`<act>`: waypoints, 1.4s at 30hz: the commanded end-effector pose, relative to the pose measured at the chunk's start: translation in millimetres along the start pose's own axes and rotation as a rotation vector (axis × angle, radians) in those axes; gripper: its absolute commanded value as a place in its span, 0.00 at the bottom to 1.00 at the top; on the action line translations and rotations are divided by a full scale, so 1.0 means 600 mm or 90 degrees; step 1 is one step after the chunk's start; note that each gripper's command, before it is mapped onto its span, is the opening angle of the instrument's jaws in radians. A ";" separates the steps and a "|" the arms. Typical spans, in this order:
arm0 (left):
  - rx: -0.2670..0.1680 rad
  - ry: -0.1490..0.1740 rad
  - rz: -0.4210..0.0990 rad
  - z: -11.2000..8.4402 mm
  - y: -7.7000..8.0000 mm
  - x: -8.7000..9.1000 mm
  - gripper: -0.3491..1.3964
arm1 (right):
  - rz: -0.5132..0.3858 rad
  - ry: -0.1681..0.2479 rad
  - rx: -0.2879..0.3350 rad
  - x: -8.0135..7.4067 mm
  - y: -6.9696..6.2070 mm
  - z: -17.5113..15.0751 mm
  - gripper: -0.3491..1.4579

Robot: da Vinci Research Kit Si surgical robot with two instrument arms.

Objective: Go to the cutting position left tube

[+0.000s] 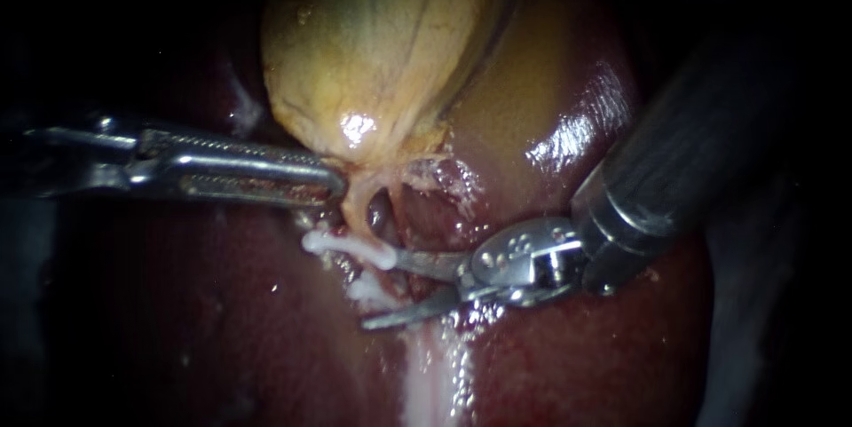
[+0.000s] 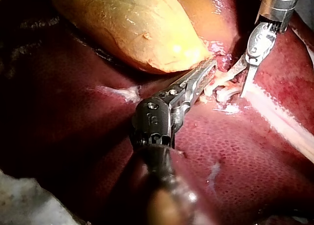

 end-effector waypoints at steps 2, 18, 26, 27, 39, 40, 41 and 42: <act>0.001 0.000 0.000 0.0001 0.0001 0.0000 0.00 | 0.003 0.000 0.002 0.0003 0.0001 0.0006 0.98; 0.002 0.000 0.000 0.0004 0.0005 0.0001 0.00 | 0.029 0.007 0.017 0.0013 0.0013 0.0063 0.98; 0.002 0.001 0.000 0.0005 0.0005 0.0001 0.00 | 0.039 0.015 0.023 0.0017 0.0015 0.0086 0.98; 0.002 0.001 0.000 0.0005 0.0005 0.0001 0.00 | 0.039 0.017 0.025 0.0018 0.0016 0.0088 0.98; 0.002 0.001 0.000 0.0006 0.0005 0.0001 0.00 | 0.045 0.023 0.030 0.0021 0.0019 0.0095 0.98; 0.002 0.001 0.000 0.0006 0.0005 0.0001 0.00 | 0.045 0.023 0.030 0.0021 0.0020 0.0095 0.98; 0.002 0.001 0.000 0.0006 0.0005 0.0001 0.00 | 0.045 0.023 0.030 0.0021 0.0020 0.0095 0.98; 0.002 0.001 0.000 0.0006 0.0005 0.0000 0.00 | 0.045 0.023 0.031 0.0020 0.0020 0.0095 0.98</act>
